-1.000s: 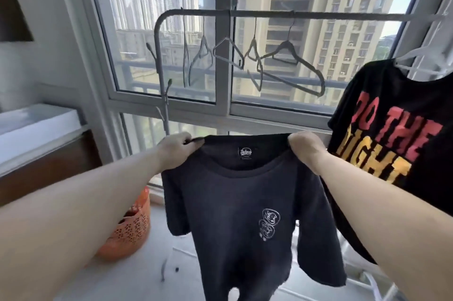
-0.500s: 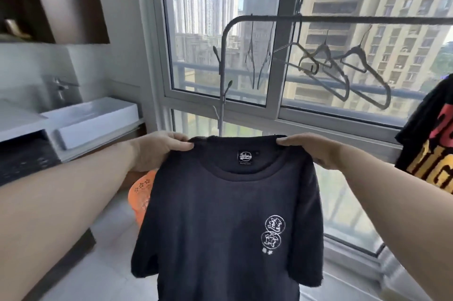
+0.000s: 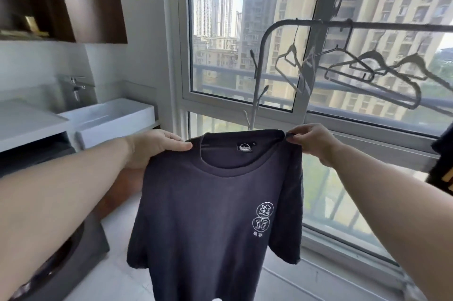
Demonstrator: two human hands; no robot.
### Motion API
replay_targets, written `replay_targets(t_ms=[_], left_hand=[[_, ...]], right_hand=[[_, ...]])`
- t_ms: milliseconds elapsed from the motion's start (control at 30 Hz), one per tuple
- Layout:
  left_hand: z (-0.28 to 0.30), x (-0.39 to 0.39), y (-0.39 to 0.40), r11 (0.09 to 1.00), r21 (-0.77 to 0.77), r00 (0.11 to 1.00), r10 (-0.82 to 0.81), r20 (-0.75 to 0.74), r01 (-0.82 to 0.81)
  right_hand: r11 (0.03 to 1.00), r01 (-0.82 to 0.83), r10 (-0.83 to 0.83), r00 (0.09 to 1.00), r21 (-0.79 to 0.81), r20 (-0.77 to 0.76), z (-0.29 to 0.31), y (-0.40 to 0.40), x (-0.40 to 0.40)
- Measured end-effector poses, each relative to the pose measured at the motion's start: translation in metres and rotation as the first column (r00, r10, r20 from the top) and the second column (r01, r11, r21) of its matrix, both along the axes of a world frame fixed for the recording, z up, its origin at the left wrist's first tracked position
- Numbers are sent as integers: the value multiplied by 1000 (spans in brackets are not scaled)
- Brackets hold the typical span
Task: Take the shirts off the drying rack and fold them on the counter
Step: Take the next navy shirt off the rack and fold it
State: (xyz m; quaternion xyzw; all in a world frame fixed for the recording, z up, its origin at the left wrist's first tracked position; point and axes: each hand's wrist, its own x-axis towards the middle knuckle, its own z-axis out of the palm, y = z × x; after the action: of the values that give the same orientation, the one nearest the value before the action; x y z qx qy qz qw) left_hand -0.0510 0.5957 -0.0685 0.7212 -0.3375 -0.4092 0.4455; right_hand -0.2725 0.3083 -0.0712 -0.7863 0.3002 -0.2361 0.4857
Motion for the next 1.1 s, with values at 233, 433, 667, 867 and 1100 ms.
replay_targets(t_ms=[233,433,667,867,1100], left_hand=[[-7,57,52,969,-172,983,184,23,-177],[-18,85,79,923,-177,675,373,637,-342],[-26,143,127,846,-198,492,461,738,-496],[-26,184,149,782,-71,310,326,893,-619],[-13,239,155,574,37,164,172,971,-818]], right_hand=[[992,-127,129,981,24,-143,4,39,66],[963,-261,267,953,63,-144,1,72,136],[862,-328,230,932,-387,-278,1,99,235],[856,-384,319,919,-347,-232,-11,98,336],[606,-583,384,810,-541,-443,-8,105,445]])
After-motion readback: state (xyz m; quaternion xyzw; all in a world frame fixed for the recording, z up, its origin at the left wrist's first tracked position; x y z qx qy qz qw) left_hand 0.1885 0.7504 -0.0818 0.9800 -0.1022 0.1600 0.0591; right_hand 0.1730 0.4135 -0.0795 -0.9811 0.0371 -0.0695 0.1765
